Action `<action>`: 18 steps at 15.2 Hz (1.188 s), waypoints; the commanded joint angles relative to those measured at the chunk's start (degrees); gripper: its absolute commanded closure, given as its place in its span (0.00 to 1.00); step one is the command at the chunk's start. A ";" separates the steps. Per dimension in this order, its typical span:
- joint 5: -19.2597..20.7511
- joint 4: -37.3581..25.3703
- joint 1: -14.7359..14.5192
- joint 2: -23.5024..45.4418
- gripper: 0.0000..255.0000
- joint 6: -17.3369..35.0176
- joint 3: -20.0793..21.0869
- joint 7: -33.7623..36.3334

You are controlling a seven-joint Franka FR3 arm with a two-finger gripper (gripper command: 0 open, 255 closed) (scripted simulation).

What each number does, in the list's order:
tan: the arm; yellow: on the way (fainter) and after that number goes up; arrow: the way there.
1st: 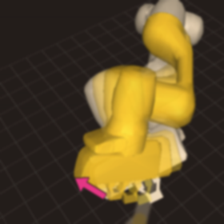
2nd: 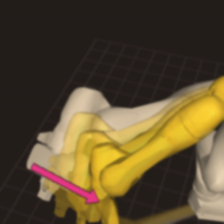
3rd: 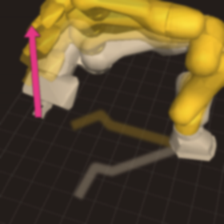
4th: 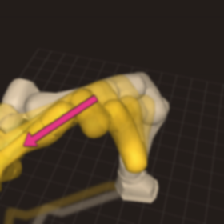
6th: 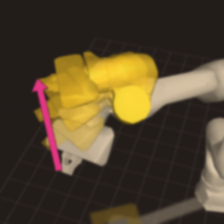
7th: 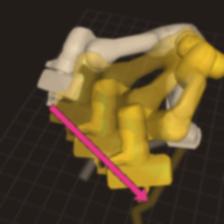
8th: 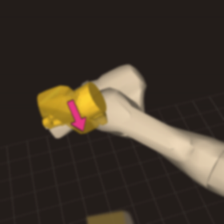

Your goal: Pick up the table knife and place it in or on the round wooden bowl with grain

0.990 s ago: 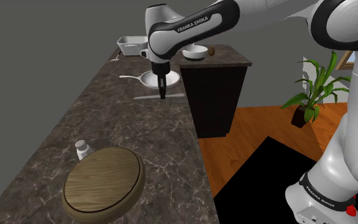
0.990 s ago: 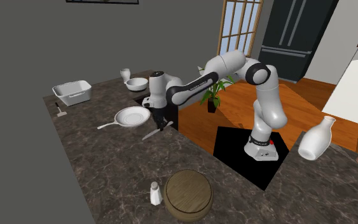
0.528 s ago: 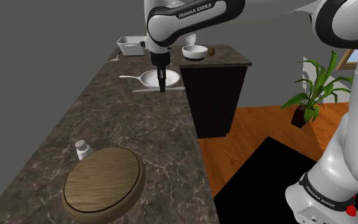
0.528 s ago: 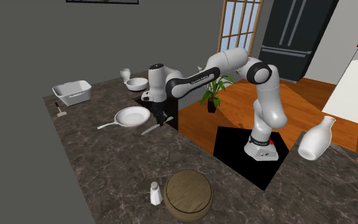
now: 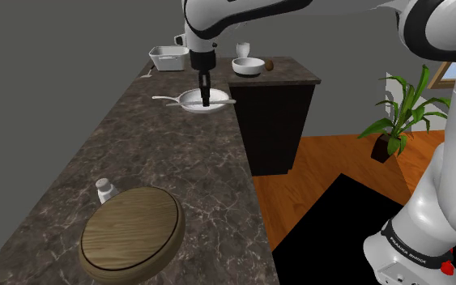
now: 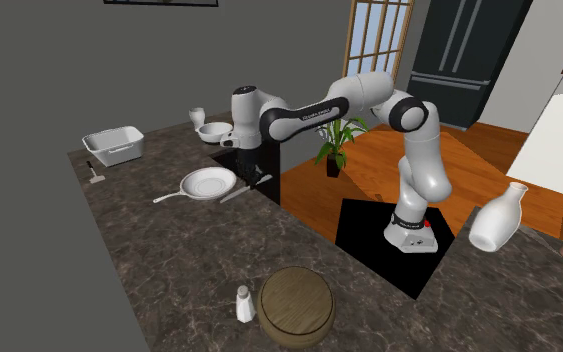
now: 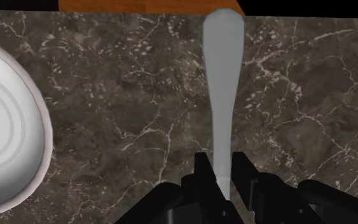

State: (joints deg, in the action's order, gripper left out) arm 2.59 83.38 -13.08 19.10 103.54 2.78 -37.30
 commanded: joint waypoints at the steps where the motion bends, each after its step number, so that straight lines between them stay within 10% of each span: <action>1: -0.03 -1.31 0.04 -0.11 1.00 -1.46 -0.02 -0.12; 18: 1.55 6.27 -12.15 -6.30 1.00 -0.83 7.04 19.43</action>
State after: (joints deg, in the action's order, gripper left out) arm 4.01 89.43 -24.40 12.78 102.55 9.33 -19.31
